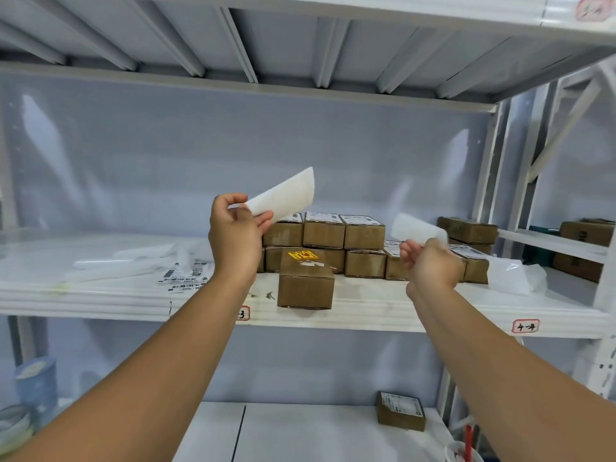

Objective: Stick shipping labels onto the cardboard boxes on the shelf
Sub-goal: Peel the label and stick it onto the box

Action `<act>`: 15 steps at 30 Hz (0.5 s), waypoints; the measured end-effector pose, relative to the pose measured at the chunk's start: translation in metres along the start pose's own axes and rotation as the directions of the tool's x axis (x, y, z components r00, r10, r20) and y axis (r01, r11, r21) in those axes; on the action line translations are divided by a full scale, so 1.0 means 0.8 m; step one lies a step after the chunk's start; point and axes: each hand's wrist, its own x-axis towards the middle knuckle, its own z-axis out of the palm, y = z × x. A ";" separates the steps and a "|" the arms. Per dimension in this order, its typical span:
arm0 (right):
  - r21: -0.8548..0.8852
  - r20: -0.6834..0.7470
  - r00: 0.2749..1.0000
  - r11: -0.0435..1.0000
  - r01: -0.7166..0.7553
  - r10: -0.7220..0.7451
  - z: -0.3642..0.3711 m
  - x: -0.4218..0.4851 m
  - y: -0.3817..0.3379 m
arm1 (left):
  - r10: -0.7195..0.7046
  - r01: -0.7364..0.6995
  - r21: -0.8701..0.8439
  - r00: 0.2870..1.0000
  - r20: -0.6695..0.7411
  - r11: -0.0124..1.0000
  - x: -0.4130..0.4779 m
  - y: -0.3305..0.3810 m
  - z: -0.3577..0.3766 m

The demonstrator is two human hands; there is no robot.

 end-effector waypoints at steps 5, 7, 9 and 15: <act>-0.079 0.267 0.961 0.992 0.099 -0.075 0.021 -0.031 0.002 | 0.184 -0.206 0.230 0.976 0.113 0.951 -0.012 -0.004 0.008; -0.153 0.380 0.915 0.966 0.206 -0.135 0.031 -0.046 -0.001 | 0.220 -0.279 0.302 0.952 0.213 0.912 -0.019 -0.003 0.011; -0.215 0.478 0.856 0.919 0.331 -0.197 0.041 -0.062 -0.003 | 0.240 -0.350 0.400 0.923 0.299 0.847 -0.020 -0.004 0.014; -0.294 0.703 0.612 0.635 0.714 -0.363 0.066 -0.106 0.001 | -0.041 -0.107 0.314 0.903 0.428 0.943 -0.031 0.002 0.027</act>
